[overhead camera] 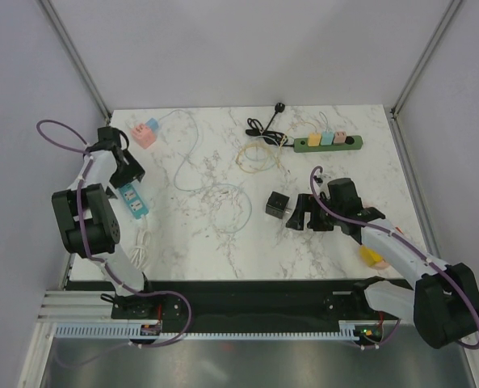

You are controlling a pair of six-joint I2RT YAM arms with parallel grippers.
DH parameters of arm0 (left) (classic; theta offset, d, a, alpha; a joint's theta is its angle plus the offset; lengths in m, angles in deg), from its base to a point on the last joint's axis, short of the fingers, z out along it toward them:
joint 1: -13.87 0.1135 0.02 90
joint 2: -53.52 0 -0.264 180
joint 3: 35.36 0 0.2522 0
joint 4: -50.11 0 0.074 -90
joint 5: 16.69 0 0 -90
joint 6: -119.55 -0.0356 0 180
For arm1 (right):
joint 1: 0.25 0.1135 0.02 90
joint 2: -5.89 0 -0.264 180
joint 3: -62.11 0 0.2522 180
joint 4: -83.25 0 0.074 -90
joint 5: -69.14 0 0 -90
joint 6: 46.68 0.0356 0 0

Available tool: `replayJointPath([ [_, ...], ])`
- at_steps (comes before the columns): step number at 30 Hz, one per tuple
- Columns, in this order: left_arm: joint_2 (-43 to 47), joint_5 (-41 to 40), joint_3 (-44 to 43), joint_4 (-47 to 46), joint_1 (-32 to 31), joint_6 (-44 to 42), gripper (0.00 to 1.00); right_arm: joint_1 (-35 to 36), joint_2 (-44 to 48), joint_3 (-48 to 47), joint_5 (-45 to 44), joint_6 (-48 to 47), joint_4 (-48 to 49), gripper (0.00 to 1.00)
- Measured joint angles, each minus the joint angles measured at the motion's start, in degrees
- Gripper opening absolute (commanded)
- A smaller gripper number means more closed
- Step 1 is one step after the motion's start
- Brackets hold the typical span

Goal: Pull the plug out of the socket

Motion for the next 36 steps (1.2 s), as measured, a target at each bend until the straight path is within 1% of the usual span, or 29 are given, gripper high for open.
replayJointPath([
  [3,-0.1,0.3,-3.7,0.3,0.0,0.0,1.00,0.0,-1.7,-0.2,0.6,-0.2,0.1,0.91],
  [6,-2.5,1.7,-11.8,0.8,0.0,0.2,1.00,0.0,-3.0,-0.2,0.9,-0.4,0.0,0.91],
  [10,-9.4,4.8,-24.7,-0.6,0.0,2.5,1.00,0.0,-4.1,-0.2,1.9,-0.4,-0.1,0.91],
  [13,-16.3,6.0,-34.0,-1.2,-0.2,5.4,1.00,0.0,-4.8,-0.2,2.1,-0.4,-0.1,0.91],
  [18,-26.6,6.3,-44.4,-0.9,-1.1,8.5,1.00,-0.1,-5.4,-0.2,1.9,-0.5,0.0,0.91],
  [21,-30.3,6.6,-48.0,-0.7,-1.7,9.2,1.00,-0.1,-6.2,-0.2,1.8,-0.5,0.0,0.91],
  [24,-32.3,6.7,-49.8,-0.7,-2.4,9.2,1.00,-0.1,-7.0,-0.2,1.8,-0.5,0.2,0.91],
  [36,-35.8,6.5,-51.9,-0.9,-3.6,9.2,1.00,-0.2,-8.4,-0.2,1.6,-0.5,0.4,0.91],
])
